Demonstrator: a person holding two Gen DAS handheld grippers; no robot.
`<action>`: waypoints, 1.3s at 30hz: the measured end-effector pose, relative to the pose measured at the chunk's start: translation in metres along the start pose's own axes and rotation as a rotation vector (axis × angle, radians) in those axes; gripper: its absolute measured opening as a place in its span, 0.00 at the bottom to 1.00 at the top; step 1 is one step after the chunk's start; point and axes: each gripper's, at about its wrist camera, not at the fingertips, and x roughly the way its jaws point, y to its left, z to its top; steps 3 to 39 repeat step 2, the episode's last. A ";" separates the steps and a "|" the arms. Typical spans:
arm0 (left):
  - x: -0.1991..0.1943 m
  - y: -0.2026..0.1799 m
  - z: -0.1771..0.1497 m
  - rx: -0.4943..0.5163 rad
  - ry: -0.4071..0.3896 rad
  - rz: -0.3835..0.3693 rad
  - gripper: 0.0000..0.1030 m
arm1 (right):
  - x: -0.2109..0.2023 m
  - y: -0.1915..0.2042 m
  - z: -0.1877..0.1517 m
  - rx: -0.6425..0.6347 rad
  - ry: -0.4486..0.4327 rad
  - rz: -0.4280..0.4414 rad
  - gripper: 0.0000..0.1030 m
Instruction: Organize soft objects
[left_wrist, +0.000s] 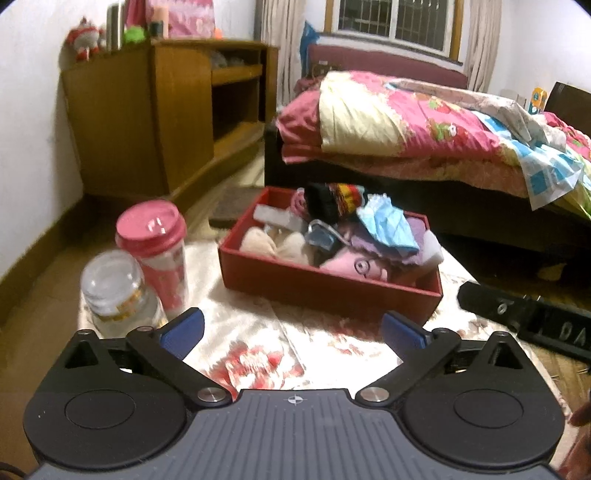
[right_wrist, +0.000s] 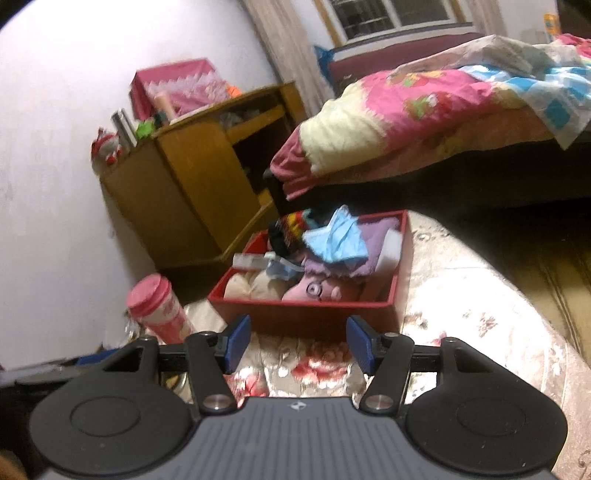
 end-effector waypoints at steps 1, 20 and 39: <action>-0.001 -0.001 0.000 0.007 -0.006 0.004 0.95 | -0.001 -0.002 0.001 0.006 -0.011 -0.007 0.37; -0.001 -0.001 0.000 0.010 -0.008 0.011 0.95 | -0.002 -0.004 0.002 0.009 -0.017 -0.017 0.41; -0.001 -0.001 0.000 0.010 -0.008 0.011 0.95 | -0.002 -0.004 0.002 0.009 -0.017 -0.017 0.41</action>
